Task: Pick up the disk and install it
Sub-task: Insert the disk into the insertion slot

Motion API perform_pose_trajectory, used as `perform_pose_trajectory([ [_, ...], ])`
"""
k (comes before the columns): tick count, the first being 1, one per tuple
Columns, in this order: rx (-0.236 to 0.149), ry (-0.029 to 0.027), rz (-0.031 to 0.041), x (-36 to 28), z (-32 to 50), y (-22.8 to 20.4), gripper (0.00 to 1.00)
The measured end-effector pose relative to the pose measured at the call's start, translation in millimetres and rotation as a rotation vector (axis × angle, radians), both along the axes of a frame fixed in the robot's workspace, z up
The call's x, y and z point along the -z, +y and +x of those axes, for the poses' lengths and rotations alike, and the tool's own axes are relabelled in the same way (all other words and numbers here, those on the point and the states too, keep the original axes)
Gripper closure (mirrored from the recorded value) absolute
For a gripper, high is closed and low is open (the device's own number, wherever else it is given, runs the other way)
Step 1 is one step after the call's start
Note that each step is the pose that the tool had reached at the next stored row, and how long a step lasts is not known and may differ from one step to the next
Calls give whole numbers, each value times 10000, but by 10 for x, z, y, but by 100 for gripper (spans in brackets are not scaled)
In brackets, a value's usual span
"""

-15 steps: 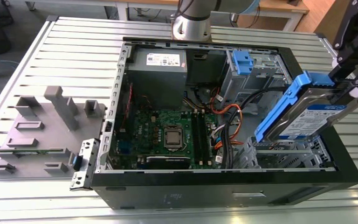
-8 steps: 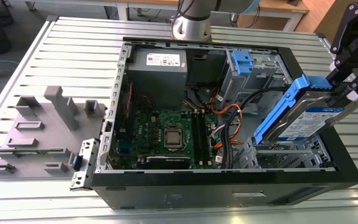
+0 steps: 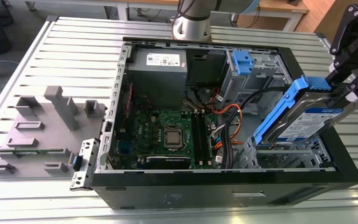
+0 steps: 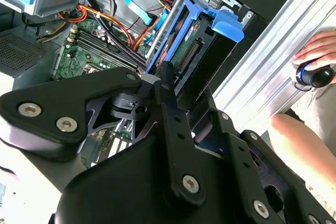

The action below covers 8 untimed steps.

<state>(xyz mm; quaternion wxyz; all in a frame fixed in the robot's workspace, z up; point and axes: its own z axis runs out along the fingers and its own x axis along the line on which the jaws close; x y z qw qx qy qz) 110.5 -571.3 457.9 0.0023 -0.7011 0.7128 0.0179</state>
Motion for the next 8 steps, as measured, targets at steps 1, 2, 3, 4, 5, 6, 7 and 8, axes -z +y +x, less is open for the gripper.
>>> perform_pose_trajectory([
  [1, 20, 0, -1, 3, 1, -1, 65],
  [2, 35, 0, -2, 6, 1, -2, 65],
  [3, 48, 0, -2, 11, 2, -2, 65],
  [4, 56, 0, -2, 16, 3, -3, 65],
  [5, 64, 0, -2, 20, 4, -3, 65],
  [6, 69, 0, -4, 22, 6, -4, 65],
  [7, 72, 0, -4, 23, 7, -5, 65],
  [8, 72, 0, -2, 25, 7, -7, 65],
])
